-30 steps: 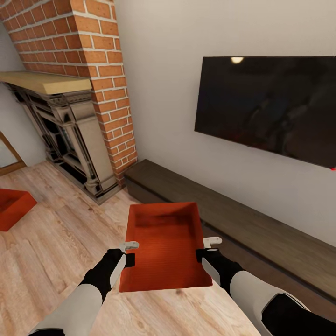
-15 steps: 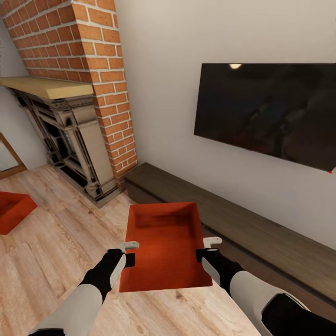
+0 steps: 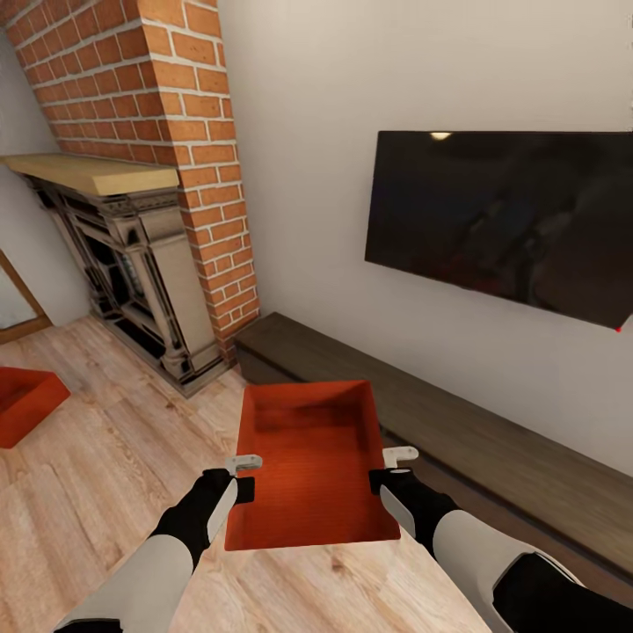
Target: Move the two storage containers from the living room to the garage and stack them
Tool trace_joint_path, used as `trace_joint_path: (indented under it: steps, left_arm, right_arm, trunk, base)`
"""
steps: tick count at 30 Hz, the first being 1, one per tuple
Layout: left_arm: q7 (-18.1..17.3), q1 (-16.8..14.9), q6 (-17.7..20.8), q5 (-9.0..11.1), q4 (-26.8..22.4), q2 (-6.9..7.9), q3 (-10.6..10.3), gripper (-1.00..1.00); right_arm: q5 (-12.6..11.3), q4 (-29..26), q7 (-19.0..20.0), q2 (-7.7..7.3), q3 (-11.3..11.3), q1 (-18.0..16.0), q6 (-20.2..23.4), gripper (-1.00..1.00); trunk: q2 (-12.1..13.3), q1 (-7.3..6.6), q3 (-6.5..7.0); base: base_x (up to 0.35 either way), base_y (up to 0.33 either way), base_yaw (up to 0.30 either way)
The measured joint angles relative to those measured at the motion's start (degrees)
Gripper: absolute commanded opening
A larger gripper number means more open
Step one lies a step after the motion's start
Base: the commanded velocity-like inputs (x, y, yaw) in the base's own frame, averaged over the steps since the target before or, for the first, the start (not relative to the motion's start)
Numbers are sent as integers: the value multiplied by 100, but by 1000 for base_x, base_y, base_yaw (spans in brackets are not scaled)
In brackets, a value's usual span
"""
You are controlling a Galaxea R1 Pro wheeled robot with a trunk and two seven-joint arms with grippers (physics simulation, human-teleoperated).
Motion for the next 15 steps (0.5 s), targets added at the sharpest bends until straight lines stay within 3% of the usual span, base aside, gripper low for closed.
trace_joint_path:
  steps: [15]
  left_arm:
    - [0,0,0,-1,0,-1,1,-100]
  right_arm:
    - [3,6,6,0,1,-5,0,-100]
  trunk:
    - [0,0,138]
  base:
    - [0,0,0]
